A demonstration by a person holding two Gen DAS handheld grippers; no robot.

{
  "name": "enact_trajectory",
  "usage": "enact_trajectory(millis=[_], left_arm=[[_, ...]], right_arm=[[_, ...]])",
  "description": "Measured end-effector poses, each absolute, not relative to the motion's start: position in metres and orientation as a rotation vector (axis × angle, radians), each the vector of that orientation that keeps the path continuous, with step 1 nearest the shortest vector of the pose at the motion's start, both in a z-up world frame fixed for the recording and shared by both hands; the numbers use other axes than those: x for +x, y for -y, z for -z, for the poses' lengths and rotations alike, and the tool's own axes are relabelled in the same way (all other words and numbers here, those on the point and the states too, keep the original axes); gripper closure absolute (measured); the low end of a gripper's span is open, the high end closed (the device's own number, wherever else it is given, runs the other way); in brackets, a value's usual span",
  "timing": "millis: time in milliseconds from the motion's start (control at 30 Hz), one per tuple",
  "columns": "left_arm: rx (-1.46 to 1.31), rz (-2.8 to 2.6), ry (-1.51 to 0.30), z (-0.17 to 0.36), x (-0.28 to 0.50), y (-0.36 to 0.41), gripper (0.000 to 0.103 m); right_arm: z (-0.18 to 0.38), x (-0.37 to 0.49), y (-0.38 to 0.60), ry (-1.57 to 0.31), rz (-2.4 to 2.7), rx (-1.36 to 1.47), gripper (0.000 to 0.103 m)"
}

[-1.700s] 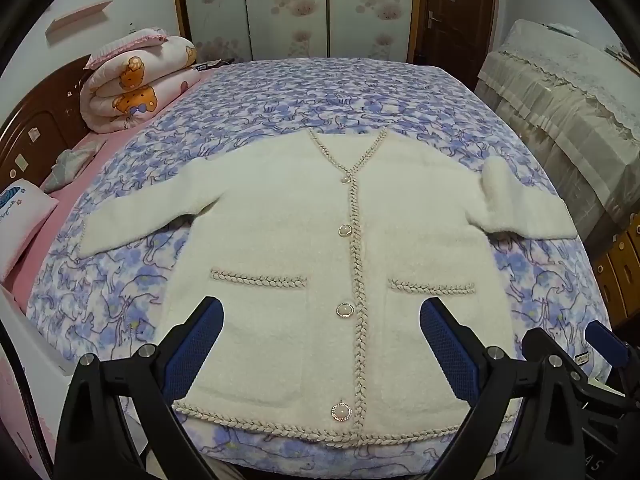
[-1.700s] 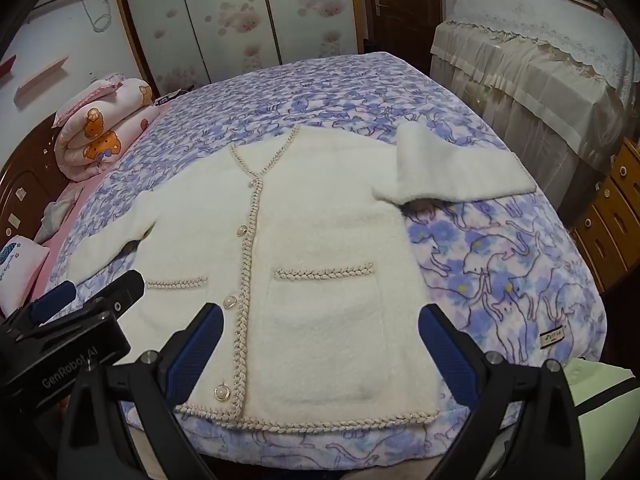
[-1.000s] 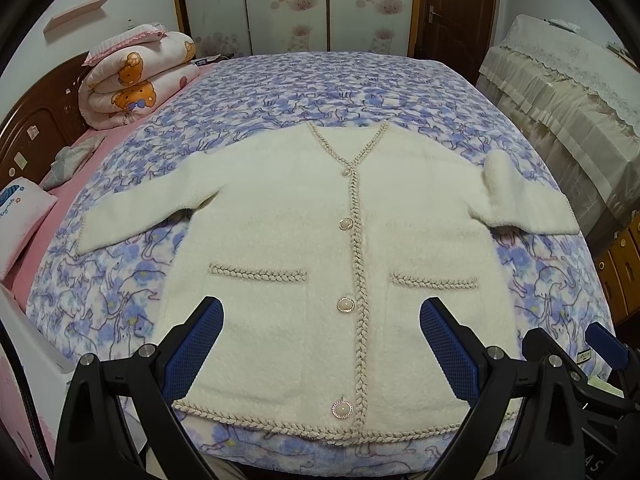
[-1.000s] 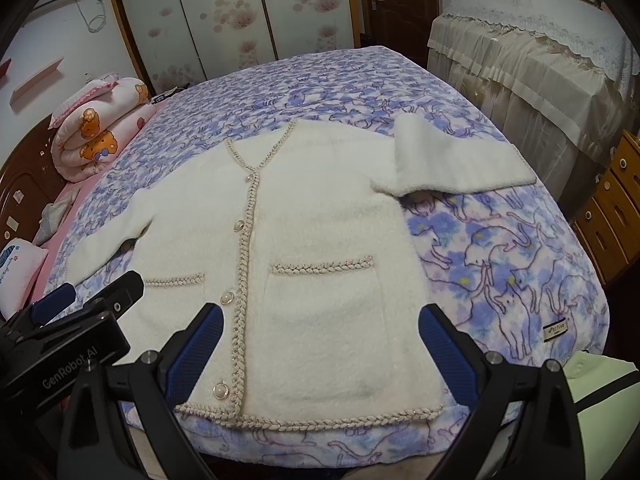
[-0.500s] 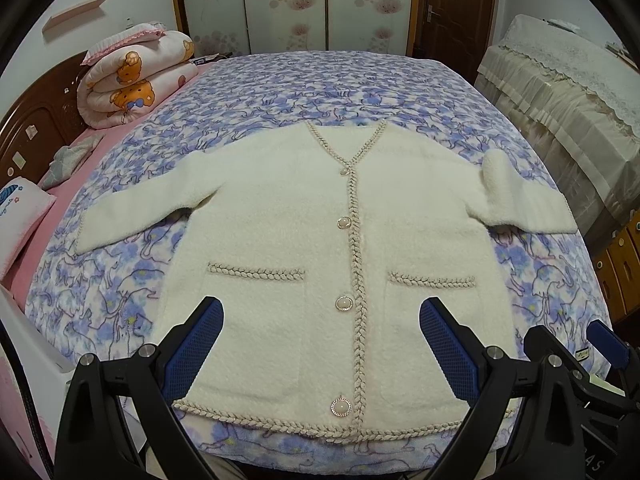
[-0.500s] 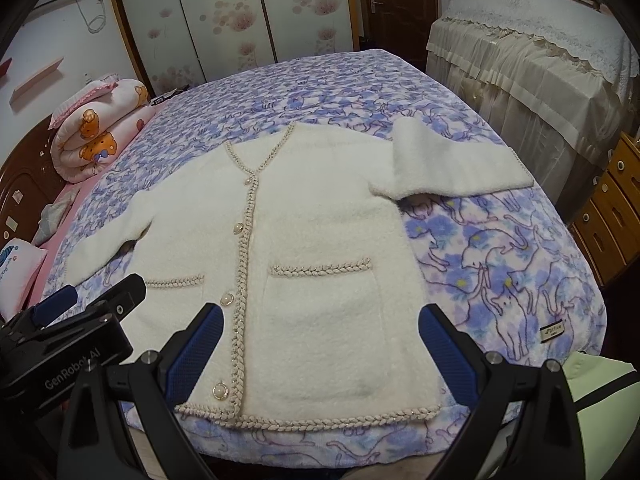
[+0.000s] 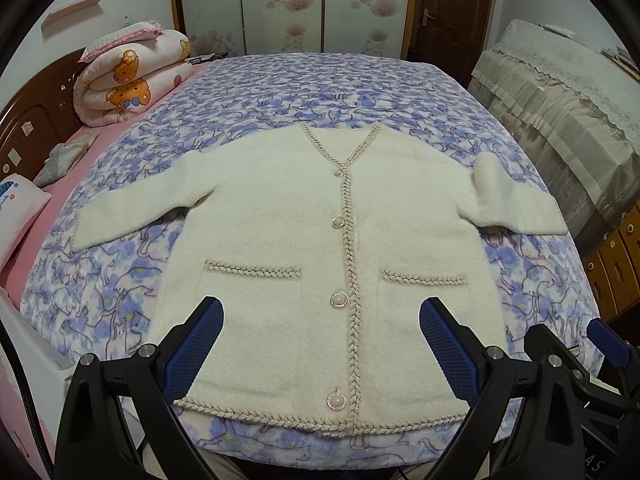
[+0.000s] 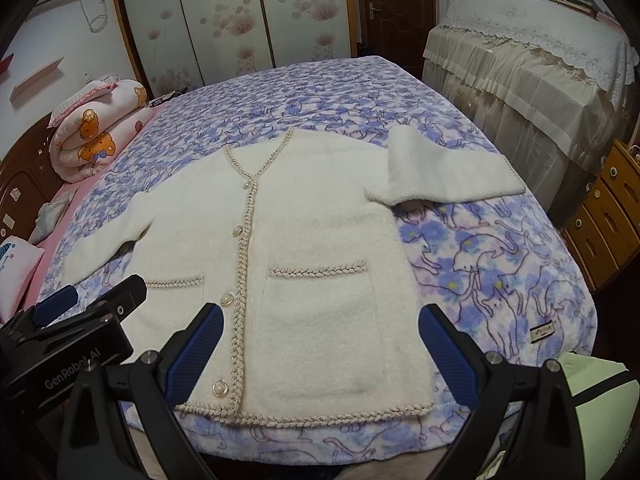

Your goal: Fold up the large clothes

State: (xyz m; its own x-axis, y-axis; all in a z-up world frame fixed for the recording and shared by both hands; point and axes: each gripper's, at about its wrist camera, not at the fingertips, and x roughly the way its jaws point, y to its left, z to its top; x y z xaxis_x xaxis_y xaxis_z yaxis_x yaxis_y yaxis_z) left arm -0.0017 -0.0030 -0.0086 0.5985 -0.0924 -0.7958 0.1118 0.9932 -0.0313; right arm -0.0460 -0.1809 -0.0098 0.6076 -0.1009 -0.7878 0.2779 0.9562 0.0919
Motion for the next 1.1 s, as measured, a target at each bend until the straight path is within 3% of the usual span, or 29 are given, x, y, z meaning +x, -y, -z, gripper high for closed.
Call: enact_trajectory(millis=[300,400,667,1100], left_arm=[[0.027,0.139,-0.912,0.0,-0.007,-0.003,0.005],[0.029,0.142,-0.906,-0.003,-0.008,-0.003,0.005],[0.027,0.151,-0.91,-0.008,-0.002,-0.002,0.005],[0.029,0.204,-0.887,-0.024,0.017,0.008,0.005]], right_arm=[[0.012,-0.054,0.178,-0.913,0.161,0.354,0.004],[0.003,-0.048,0.17,-1.074,0.173,0.357,0.004],[0.0,-0.052,0.173,-0.947,0.173,0.288,0.004],[-0.003,-0.033,0.202,-0.912,0.181,0.264,0.004]])
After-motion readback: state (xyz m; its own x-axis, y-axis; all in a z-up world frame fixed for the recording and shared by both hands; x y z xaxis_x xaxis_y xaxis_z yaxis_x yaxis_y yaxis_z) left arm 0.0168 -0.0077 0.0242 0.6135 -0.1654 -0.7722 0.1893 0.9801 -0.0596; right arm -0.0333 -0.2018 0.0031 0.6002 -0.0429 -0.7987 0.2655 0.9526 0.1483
